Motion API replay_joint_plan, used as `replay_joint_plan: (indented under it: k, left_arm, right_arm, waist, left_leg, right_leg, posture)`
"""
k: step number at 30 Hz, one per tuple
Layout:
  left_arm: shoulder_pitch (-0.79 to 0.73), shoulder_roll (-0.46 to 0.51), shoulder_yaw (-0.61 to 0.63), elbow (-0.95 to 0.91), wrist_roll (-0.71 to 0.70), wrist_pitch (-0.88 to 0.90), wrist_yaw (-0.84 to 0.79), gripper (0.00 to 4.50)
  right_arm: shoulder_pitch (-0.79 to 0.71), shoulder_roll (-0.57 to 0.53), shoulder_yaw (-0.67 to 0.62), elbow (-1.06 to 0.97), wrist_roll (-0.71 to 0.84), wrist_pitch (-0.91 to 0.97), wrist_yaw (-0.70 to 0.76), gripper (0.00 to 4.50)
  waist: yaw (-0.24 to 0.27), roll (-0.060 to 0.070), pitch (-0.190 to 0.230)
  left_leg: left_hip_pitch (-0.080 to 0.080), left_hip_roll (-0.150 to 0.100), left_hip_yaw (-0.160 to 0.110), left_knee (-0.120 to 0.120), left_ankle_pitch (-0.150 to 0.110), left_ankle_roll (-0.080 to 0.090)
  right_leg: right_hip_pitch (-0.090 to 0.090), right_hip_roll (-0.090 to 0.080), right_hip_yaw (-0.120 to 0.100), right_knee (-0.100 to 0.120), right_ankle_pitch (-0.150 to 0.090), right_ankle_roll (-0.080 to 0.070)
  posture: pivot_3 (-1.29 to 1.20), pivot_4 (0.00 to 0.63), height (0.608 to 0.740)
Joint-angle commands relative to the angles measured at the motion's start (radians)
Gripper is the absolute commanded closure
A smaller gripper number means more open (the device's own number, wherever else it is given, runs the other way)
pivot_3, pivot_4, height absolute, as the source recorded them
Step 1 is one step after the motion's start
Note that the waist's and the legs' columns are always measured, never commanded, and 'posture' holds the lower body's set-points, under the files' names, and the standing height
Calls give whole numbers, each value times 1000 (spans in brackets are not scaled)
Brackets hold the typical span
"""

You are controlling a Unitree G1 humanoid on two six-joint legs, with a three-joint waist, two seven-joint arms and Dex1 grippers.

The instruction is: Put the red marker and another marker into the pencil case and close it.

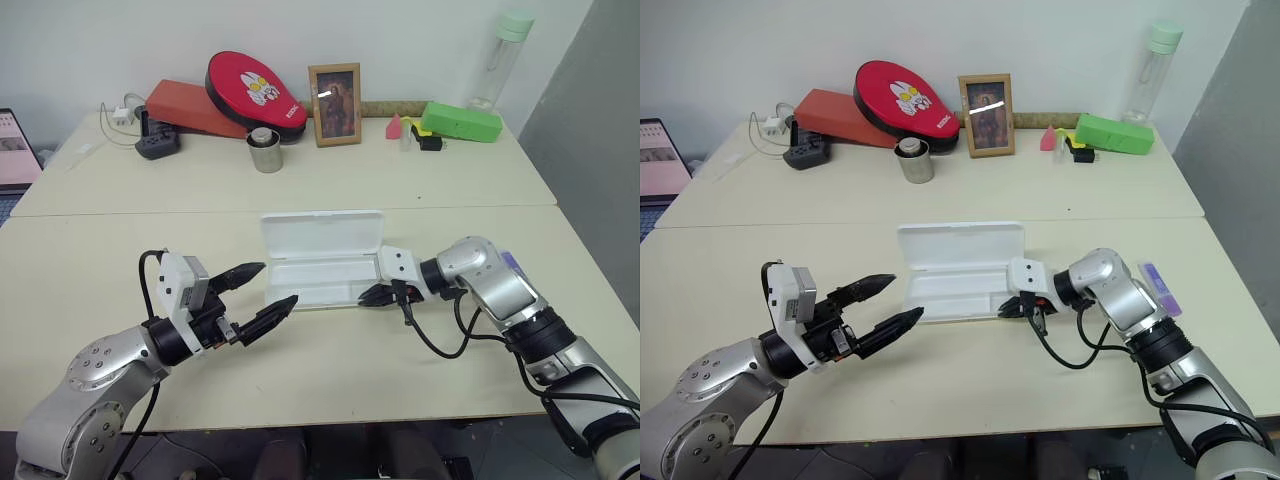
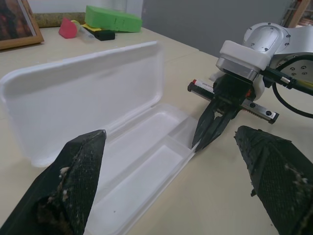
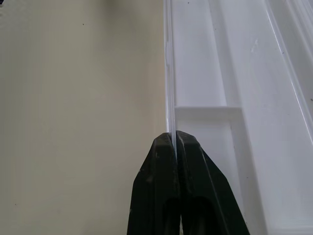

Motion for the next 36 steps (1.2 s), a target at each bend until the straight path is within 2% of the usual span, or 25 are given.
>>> replay_joint_plan:
  k: [1,12,16,19,20,24,26,27,32,36]
  left_arm:
    - [-6,19,23,-44,-20,1,4,0]
    - [-19,10,-7,-43,-14,-1,14,0]
    - [-22,13,-9,-33,-13,-4,9,0]
    - [-25,12,-11,-28,-12,-5,7,0]
    - [-26,13,-13,-27,-11,-6,5,0]
    - [-44,13,-23,-12,-8,-8,-4,0]
    - [-55,13,-28,-4,-6,-8,-8,0]
    - [-70,12,-41,0,-9,-5,-13,0]
    - [-145,7,-115,21,-8,6,-42,0]
    - [-234,-19,-184,54,-1,4,-59,0]
  right_arm:
    - [-7,12,-4,-8,-14,-1,-9,4488]
    - [-1,23,-16,3,-32,2,-21,4488]
    - [-4,21,-26,-10,-22,16,-14,3759]
    - [-10,22,-31,-13,-22,17,-20,2954]
    - [-12,19,-32,-20,-22,20,-20,2852]
    - [-16,14,-58,-78,14,54,-10,1956]
    - [-15,8,-71,-108,32,74,-4,1387]
    - [-11,-4,-95,-151,62,104,4,1310]
    - [40,-70,-229,-320,210,245,4,36]
    - [95,-100,-375,-343,253,348,-127,36]
  waist:
    - [0,0,0]
    - [0,0,0]
    - [0,0,0]
    - [0,0,0]
    - [0,0,0]
    - [0,0,0]
    - [0,0,0]
    - [0,0,0]
    - [4,0,0]
    - [6,0,0]
  left_leg:
    - [0,0,0,0,0,0]
    - [0,0,0,0,0,0]
    - [0,0,0,0,0,0]
    - [0,0,0,0,0,0]
    - [0,0,0,0,0,0]
    - [0,0,0,0,0,0]
    - [0,0,0,0,0,0]
    - [0,0,0,0,0,0]
    - [-1,0,-1,0,0,0]
    - [-1,-1,0,0,0,0]
  right_leg:
    - [0,0,0,0,0,0]
    - [0,0,0,0,0,0]
    - [0,0,0,0,0,0]
    - [0,0,0,0,0,0]
    - [0,0,0,0,0,0]
    - [0,0,0,0,0,0]
    - [0,0,0,0,0,0]
    - [0,0,0,0,0,0]
    - [0,0,-1,0,0,0]
    - [0,-1,-1,-1,0,0]
  posture:
    - [0,150,740]
    - [0,150,740]
    - [0,150,740]
    - [0,150,740]
    - [0,150,740]
    - [0,150,740]
    - [0,150,740]
    - [0,150,740]
    - [0,150,740]
    - [0,150,740]
